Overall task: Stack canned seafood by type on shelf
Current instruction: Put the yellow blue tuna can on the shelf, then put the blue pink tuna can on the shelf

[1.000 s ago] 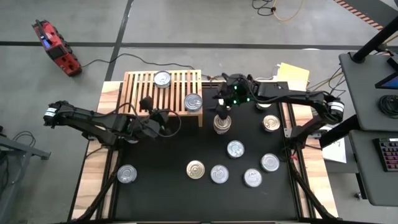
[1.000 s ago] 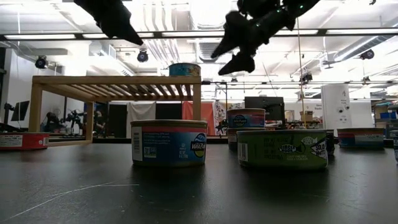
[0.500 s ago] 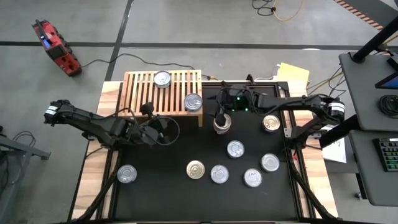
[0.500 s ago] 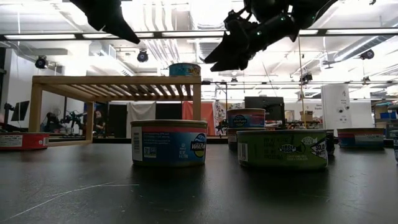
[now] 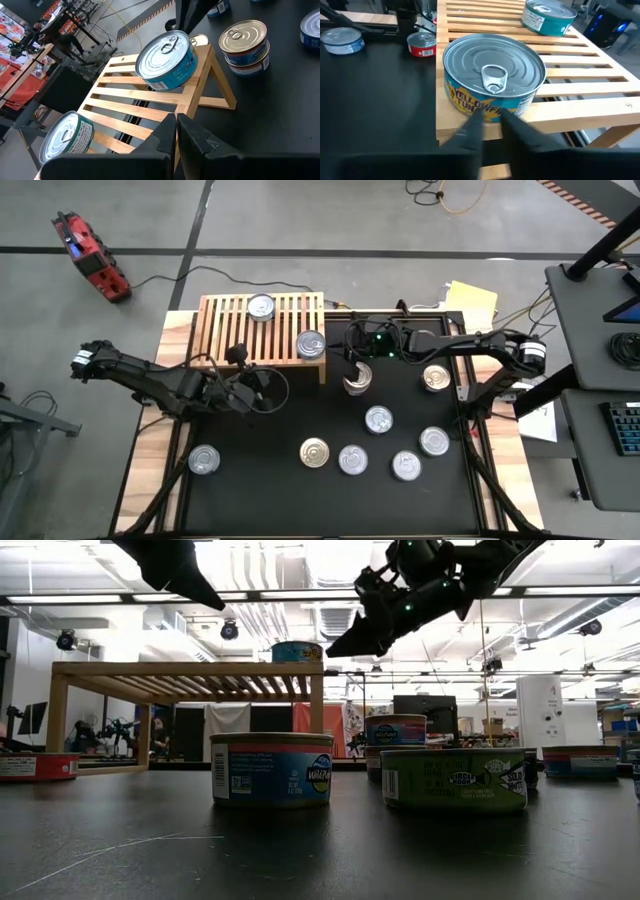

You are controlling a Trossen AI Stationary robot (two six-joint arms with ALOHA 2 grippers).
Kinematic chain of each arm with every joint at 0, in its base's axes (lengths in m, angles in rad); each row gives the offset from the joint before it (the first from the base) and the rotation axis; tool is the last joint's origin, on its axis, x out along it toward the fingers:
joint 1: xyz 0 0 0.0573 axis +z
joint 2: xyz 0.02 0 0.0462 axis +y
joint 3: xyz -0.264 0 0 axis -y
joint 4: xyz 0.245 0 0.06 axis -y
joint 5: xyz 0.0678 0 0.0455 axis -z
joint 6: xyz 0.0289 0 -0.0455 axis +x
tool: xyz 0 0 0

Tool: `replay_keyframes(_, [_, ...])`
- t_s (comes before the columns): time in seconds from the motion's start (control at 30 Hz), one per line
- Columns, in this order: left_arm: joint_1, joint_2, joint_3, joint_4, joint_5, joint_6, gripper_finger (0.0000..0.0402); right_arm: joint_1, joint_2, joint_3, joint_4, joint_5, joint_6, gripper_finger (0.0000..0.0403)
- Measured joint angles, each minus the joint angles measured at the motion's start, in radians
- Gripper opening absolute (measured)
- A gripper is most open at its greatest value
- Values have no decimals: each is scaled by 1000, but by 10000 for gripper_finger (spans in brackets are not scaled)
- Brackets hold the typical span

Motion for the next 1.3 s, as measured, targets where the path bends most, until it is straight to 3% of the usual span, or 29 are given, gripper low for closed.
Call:
replay_keyframes(0.2, [0, 0, 0, -5, 0, 0, 0, -2, 4, 0, 16, -1, 5, 11])
replay_keyframes(0.63, [0, 0, 0, -6, 0, -4, 0, -2, 38, 10, 42, 1, 8, 9])
replay_keyframes(0.77, [0, 0, 0, -7, 1, -10, 0, -2, -9, 10, 13, 2, 33, 9])
replay_keyframes(0.9, [0, 0, 0, -11, 3, -42, 0, -1, -113, 11, -143, 33, 76, 9])
replay_keyframes(1.13, [-3, 1, 0, -15, 58, -138, 0, 20, -280, -11, -532, 57, 315, 9])
replay_keyframes(1.3, [-15, 31, 0, -11, 65, -202, 0, 75, -365, -82, -591, 55, 435, 9])
